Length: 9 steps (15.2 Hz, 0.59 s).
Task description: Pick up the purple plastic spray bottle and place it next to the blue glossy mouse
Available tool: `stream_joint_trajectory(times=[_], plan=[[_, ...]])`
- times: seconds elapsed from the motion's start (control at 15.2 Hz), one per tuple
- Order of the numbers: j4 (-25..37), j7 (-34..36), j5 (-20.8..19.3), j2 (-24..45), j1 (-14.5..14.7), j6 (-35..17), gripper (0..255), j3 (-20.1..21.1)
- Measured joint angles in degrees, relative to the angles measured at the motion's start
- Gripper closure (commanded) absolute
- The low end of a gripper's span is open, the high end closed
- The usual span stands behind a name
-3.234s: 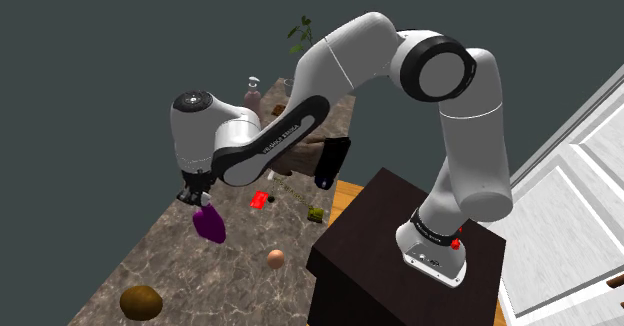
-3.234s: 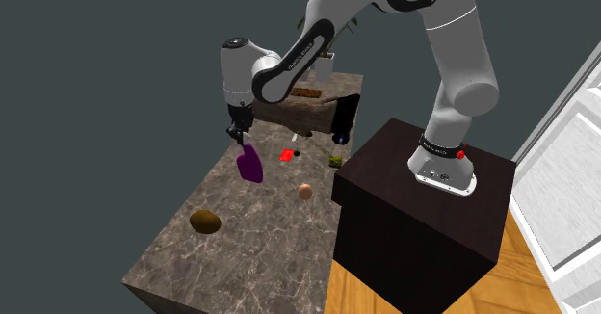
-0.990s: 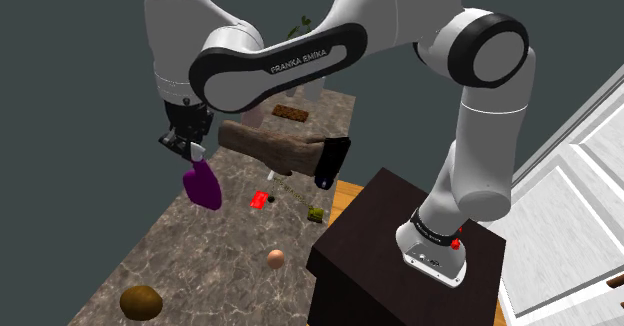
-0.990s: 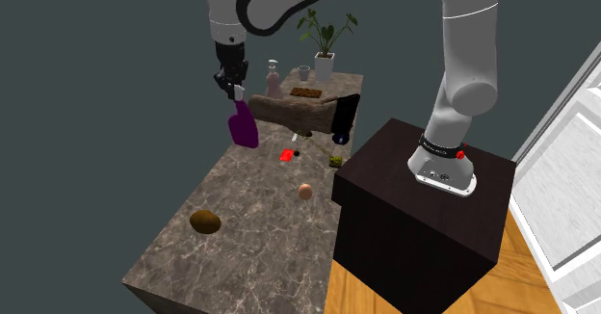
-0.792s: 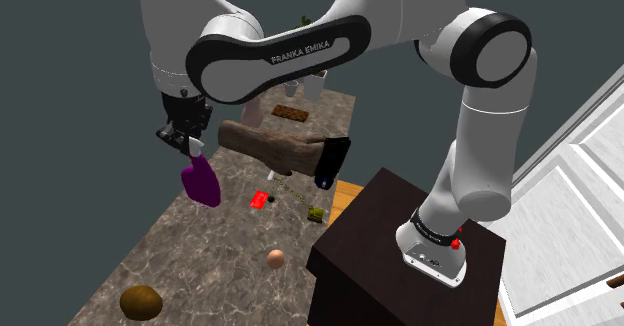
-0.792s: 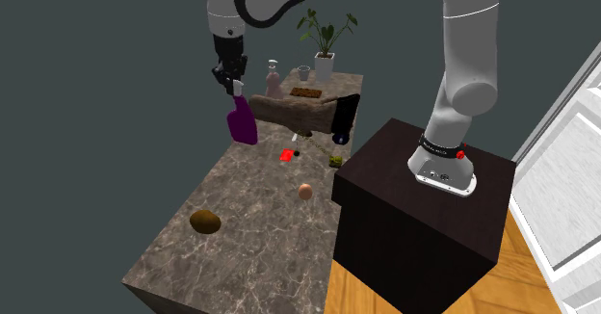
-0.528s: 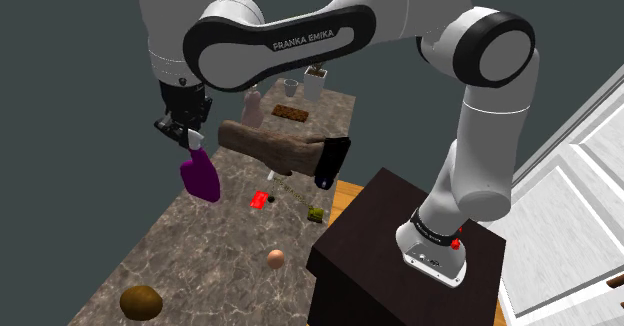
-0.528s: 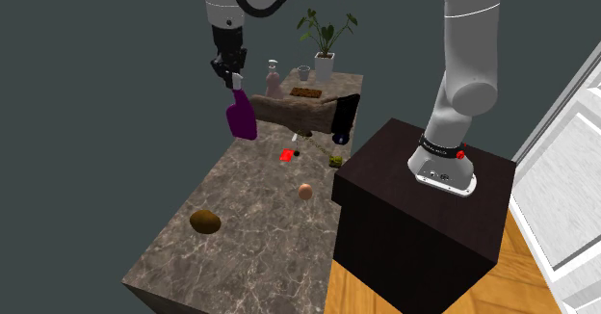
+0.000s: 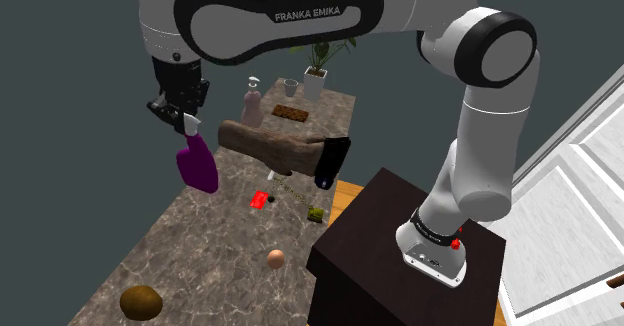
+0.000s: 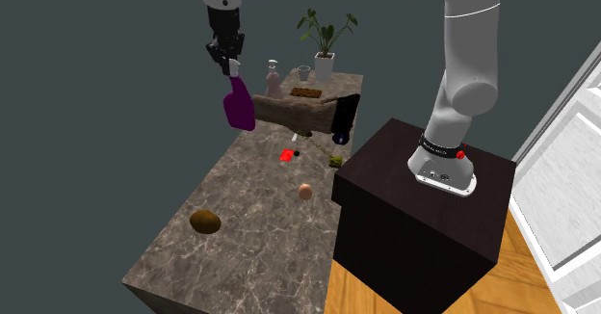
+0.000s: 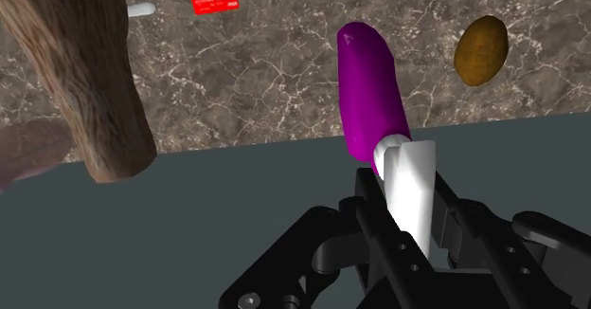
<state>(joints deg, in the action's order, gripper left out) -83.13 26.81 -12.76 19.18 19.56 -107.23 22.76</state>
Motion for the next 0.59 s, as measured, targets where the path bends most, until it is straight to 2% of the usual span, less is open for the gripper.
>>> stream_joint_trajectory(times=[0.2,0.4,0.59], plan=[[2.20,-0.26,0.10,-0.04,0.17,2.21,255,0.08],[-2.13,-2.71,1.84,-3.77,-2.26,1.13,255,-0.27],[-9.01,-6.09,4.24,-8.87,-5.23,-1.35,255,-1.01]])
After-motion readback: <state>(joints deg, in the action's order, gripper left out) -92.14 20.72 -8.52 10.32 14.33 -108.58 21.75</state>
